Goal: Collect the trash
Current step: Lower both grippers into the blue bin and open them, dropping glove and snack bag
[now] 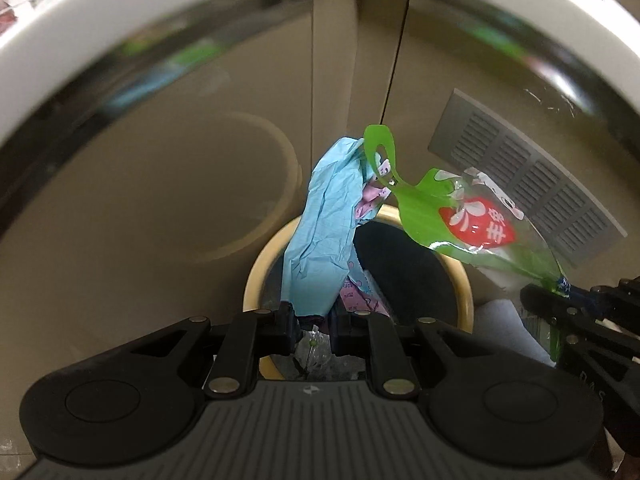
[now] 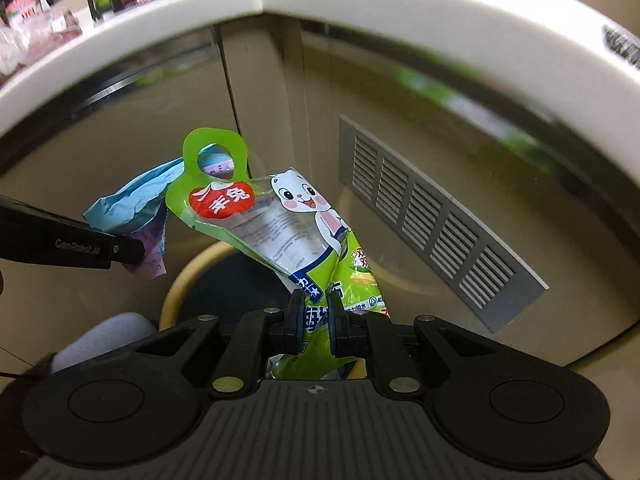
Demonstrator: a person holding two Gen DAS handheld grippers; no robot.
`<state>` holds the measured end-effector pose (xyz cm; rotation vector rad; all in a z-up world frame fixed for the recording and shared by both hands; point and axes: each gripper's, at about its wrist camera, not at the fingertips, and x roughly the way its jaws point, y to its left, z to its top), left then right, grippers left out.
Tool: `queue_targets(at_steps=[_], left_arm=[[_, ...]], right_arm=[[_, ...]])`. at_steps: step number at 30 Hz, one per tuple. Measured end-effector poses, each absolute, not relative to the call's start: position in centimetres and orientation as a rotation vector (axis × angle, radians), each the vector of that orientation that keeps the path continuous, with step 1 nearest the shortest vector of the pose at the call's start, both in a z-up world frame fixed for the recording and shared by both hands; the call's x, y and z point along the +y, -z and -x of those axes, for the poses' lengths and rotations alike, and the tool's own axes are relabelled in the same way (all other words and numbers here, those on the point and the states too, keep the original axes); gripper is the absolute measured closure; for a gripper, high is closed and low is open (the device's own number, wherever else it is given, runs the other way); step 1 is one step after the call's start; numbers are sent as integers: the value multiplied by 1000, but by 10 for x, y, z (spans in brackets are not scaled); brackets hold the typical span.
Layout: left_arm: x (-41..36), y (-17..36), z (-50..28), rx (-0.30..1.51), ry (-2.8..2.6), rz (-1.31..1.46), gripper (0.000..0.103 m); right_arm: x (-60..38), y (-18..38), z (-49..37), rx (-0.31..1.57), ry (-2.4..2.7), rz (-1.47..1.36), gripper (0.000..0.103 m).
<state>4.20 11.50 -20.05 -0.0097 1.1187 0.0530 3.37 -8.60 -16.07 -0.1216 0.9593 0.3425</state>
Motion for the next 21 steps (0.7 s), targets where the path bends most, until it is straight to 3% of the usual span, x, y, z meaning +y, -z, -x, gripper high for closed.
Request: queue_targets(at_steps=[21], left_arm=[[99, 282, -87, 1278, -69, -95, 85]], right_arm=[[-56, 227, -71, 1123, -333, 216, 90]])
